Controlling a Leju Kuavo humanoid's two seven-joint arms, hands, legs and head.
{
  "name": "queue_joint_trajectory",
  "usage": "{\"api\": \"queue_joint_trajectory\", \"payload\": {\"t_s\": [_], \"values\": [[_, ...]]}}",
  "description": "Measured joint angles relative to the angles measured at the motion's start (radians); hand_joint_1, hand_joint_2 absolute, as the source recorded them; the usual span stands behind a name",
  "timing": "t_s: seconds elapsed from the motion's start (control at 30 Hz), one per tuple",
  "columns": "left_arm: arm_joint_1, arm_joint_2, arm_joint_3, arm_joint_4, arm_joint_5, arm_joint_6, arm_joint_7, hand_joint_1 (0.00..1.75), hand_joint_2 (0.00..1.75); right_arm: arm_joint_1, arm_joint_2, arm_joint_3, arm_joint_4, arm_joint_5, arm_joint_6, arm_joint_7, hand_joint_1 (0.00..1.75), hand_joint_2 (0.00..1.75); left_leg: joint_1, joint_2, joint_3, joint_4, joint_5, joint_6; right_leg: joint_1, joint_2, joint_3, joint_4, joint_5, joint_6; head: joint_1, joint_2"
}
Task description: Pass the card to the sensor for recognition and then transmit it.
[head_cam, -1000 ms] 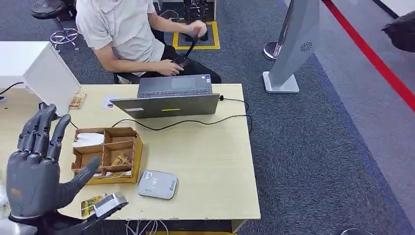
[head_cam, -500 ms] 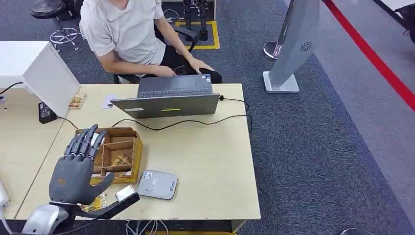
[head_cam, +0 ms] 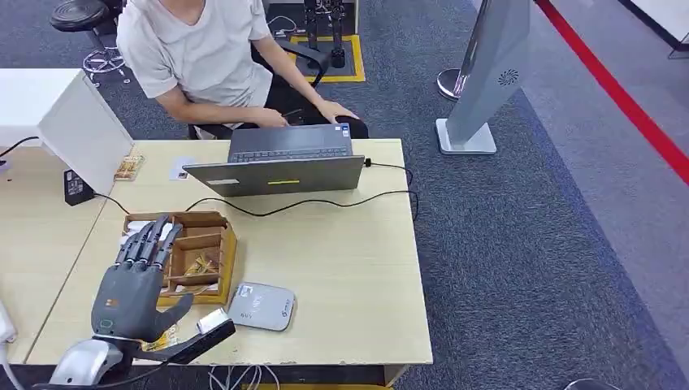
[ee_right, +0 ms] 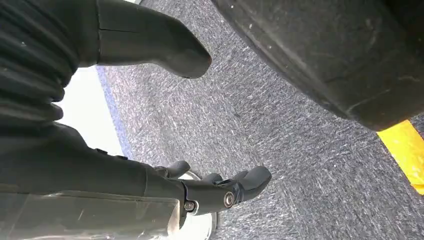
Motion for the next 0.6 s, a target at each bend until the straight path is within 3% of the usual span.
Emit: {"api": "queue_joint_trajectory", "payload": {"t_s": [0.6], "values": [[0.001,-0.003,0.0,0.006,0.0,0.0,0.0,0.0,1.75,0.0,0.0,0.0,0.0,0.0,0.0,0.0,0.0,1.75,0.0,0.0,0.0,0.0,0.0,0.0,0.0,0.0,0.0,0.0,0.0,0.0,0.0,0.0]]}}
